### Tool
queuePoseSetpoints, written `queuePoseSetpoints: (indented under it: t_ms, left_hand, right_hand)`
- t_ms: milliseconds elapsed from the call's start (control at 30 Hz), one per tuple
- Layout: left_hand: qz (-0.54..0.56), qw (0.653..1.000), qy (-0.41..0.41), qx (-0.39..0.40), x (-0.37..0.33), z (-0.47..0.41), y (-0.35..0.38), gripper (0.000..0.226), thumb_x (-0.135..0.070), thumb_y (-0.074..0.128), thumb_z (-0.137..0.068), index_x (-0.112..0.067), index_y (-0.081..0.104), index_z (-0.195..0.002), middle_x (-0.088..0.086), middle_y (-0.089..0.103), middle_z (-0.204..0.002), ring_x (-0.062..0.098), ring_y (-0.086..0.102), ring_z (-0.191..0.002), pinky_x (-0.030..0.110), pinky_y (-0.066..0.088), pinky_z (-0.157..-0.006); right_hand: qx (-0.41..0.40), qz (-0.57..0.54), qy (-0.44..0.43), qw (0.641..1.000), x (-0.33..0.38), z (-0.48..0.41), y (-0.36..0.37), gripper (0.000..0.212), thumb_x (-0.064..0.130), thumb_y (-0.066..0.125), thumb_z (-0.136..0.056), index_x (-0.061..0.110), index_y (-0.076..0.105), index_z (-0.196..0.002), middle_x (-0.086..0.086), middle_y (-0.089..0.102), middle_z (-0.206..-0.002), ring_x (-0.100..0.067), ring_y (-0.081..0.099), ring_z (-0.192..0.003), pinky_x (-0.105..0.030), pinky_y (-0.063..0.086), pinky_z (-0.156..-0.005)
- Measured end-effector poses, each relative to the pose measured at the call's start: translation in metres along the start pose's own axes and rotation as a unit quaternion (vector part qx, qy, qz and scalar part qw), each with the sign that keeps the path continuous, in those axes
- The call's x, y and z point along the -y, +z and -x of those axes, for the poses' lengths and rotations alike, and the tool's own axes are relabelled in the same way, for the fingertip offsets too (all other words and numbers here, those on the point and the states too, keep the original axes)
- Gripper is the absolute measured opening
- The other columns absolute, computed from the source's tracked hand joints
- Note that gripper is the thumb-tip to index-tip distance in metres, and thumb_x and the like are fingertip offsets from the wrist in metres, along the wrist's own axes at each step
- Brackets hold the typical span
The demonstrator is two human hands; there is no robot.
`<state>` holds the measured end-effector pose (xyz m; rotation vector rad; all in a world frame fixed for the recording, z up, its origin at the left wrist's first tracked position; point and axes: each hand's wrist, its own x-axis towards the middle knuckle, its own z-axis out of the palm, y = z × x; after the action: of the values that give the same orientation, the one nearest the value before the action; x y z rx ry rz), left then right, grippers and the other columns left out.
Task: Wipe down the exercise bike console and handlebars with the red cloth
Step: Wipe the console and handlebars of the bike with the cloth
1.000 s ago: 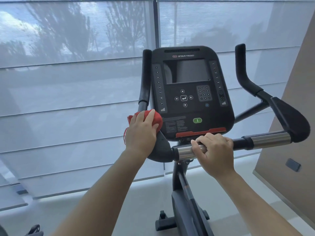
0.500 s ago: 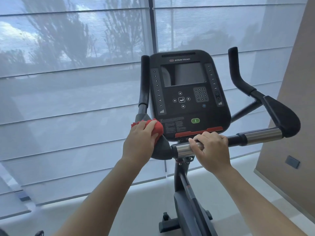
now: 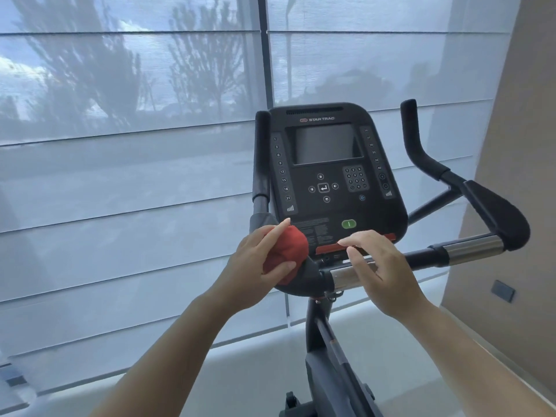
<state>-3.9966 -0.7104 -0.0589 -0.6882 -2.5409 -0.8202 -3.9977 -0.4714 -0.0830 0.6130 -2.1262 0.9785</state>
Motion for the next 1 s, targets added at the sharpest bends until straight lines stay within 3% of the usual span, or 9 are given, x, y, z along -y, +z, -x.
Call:
queuePoseSetpoints:
  t_ms: [200,400,500,600,700,1000]
  left_hand:
    - [0.036,0.998,0.040,0.013,0.025,0.007,-0.014,0.073,-0.043,0.063,-0.083,-0.055,0.016,-0.138,-0.018,0.027,-0.143,0.008,0.024,-0.133,0.027,0.022,-0.110]
    - [0.002,0.997,0.046,0.061,0.079,0.023,-0.060,0.067,-0.061,0.045,-0.079,-0.062,0.007,-0.134,-0.014,0.024,-0.148,0.010,0.024,-0.135,0.030,0.026,-0.109]
    - [-0.012,0.994,0.044,0.101,0.109,0.035,-0.083,0.065,-0.065,0.039,-0.078,-0.064,0.006,-0.134,-0.017,0.020,-0.150,0.011,0.021,-0.136,0.034,0.030,-0.109]
    - [-0.004,0.992,0.050,0.114,0.139,0.044,-0.107,0.060,-0.063,0.039,-0.082,-0.062,0.012,-0.136,-0.018,0.023,-0.149,0.009,0.023,-0.135,0.034,0.032,-0.108]
    - [-0.008,0.990,0.062,0.125,0.163,0.043,-0.123,0.057,-0.054,0.044,-0.088,-0.056,0.016,-0.138,-0.018,0.024,-0.148,0.008,0.024,-0.135,0.033,0.032,-0.108]
    - [0.012,0.978,0.163,0.131,0.170,-0.007,-0.108,0.052,-0.044,0.048,-0.092,-0.046,0.028,-0.140,-0.014,0.033,-0.145,0.010,0.030,-0.132,0.027,0.030,-0.106]
  right_hand:
    - [0.034,-0.028,0.007,0.999,0.066,-0.017,0.039,0.030,0.030,0.045,-0.092,0.017,0.060,-0.115,0.005,0.056,-0.119,-0.003,0.047,-0.116,-0.019,0.035,-0.101]
    - [0.100,0.134,0.102,0.981,0.097,-0.021,0.089,0.065,0.057,0.053,-0.082,0.028,0.036,-0.138,0.002,0.031,-0.147,-0.014,0.022,-0.137,-0.032,0.022,-0.110]
    - [0.062,0.240,0.122,0.961,0.106,-0.025,0.114,0.060,0.050,0.059,-0.083,0.018,0.045,-0.132,-0.010,0.040,-0.137,-0.026,0.029,-0.129,-0.039,0.025,-0.109]
    - [-0.029,0.250,0.128,0.959,0.115,-0.024,0.132,0.041,0.035,0.063,-0.085,0.010,0.058,-0.117,-0.014,0.054,-0.120,-0.033,0.043,-0.116,-0.044,0.034,-0.103]
    - [-0.072,0.272,0.137,0.950,0.121,-0.022,0.146,0.036,0.026,0.065,-0.084,0.006,0.061,-0.114,-0.018,0.056,-0.116,-0.037,0.046,-0.112,-0.047,0.036,-0.100]
    - [-0.043,0.314,0.186,0.930,0.117,-0.067,0.163,0.036,0.030,0.059,-0.088,0.007,0.056,-0.116,-0.017,0.050,-0.119,-0.035,0.041,-0.114,-0.042,0.030,-0.102]
